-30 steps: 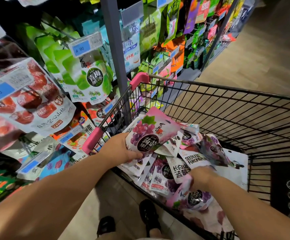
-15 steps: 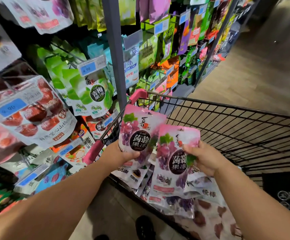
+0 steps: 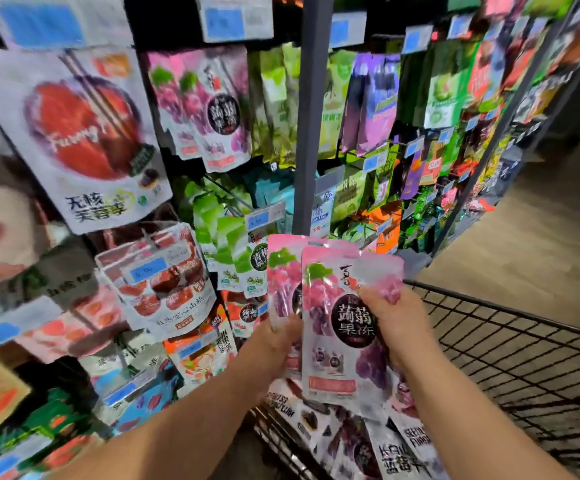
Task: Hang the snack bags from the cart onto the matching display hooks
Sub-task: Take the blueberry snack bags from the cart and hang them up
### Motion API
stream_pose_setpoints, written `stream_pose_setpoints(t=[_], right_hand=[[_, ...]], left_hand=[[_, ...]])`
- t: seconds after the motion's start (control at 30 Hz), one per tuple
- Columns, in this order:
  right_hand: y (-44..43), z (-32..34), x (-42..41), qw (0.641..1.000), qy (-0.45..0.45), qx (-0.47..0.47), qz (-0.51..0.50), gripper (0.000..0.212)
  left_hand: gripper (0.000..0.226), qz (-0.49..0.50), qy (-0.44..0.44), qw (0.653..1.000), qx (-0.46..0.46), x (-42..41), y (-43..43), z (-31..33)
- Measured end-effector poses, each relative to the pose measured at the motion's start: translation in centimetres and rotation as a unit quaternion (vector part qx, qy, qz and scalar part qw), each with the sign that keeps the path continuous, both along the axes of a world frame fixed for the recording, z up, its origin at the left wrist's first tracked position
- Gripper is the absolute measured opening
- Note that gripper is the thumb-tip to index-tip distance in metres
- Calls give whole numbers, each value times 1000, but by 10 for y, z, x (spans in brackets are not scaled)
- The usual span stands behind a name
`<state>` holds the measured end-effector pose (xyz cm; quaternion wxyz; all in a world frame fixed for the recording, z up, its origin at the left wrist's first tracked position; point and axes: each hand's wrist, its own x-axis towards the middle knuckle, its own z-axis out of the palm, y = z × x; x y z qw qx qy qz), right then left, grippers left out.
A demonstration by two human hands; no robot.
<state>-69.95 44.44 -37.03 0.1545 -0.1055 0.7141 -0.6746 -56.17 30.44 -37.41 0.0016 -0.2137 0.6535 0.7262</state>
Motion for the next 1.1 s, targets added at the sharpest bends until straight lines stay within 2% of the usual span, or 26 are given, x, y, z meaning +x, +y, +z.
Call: stream_pose_setpoints(t=[0.03, 0.07, 0.17, 0.4, 0.5, 0.6, 0.63, 0.73, 0.8, 1.0, 1.1], right_hand=[[-6, 5, 2, 1000, 14, 4, 0, 21], [-13, 11, 4, 1000, 25, 5, 7, 22], [-32, 30, 8, 998, 47, 1, 37, 16], [-73, 69, 10, 993, 46, -38, 100, 8], [-87, 88, 5, 989, 29, -59, 134, 26], [-103, 104, -6, 985, 12, -61, 160, 54], [-108, 110, -10, 984, 8, -64, 164, 54], [-123, 126, -25, 983, -4, -77, 165, 28], [-133, 135, -36, 983, 2, -76, 167, 20], [-164, 166, -66, 983, 19, -43, 180, 15], [-184, 174, -73, 984, 38, -62, 162, 15]], left_hand=[[24, 4, 10, 1000, 21, 3, -4, 4], [21, 10, 16, 999, 29, 6, -9, 6], [44, 41, 20, 999, 20, 11, -19, 19], [53, 151, 55, 987, 5, 18, -40, 43], [75, 176, 84, 981, -9, 15, -47, 55], [70, 193, 112, 975, -15, 8, -54, 69], [68, 201, 115, 973, -16, 6, -56, 73], [71, 221, 126, 967, -16, -5, -61, 84], [66, 232, 141, 962, -20, -12, -66, 88], [61, 264, 148, 952, -53, -32, -91, 97], [41, 258, 171, 949, -58, -42, -106, 103]])
